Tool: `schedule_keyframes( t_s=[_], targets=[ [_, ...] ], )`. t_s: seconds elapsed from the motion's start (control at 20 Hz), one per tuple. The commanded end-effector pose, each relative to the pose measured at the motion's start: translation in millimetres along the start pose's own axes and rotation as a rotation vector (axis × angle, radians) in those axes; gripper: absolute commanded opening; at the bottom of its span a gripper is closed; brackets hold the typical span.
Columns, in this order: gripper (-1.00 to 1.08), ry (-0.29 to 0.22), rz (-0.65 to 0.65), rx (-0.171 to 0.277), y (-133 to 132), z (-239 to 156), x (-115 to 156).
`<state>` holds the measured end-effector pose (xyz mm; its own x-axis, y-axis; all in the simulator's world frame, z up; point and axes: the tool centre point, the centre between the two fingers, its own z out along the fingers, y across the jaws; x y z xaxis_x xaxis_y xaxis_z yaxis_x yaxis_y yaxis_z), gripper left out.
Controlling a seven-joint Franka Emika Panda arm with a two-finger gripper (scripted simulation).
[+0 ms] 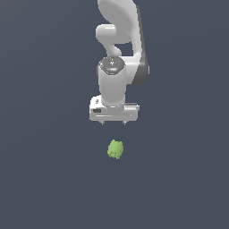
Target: Pick up the object and move it to a goal position.
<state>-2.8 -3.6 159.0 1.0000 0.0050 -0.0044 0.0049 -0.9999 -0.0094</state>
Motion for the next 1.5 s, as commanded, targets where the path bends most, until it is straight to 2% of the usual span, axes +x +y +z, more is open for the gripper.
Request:
schedule_keyframes(
  t_s=[0.0,0.45,0.8,1.45],
  targets=[
    [1.00,0.000,0.000,0.000,0,0,0],
    [1.00,0.026,-0.029,-0.010,-6,-11,9],
    [1.00,0.025,-0.020,-0.010,-6,-9,11],
    [1.00,0.014,0.152,-0.007,-7,32,51]
  ],
)
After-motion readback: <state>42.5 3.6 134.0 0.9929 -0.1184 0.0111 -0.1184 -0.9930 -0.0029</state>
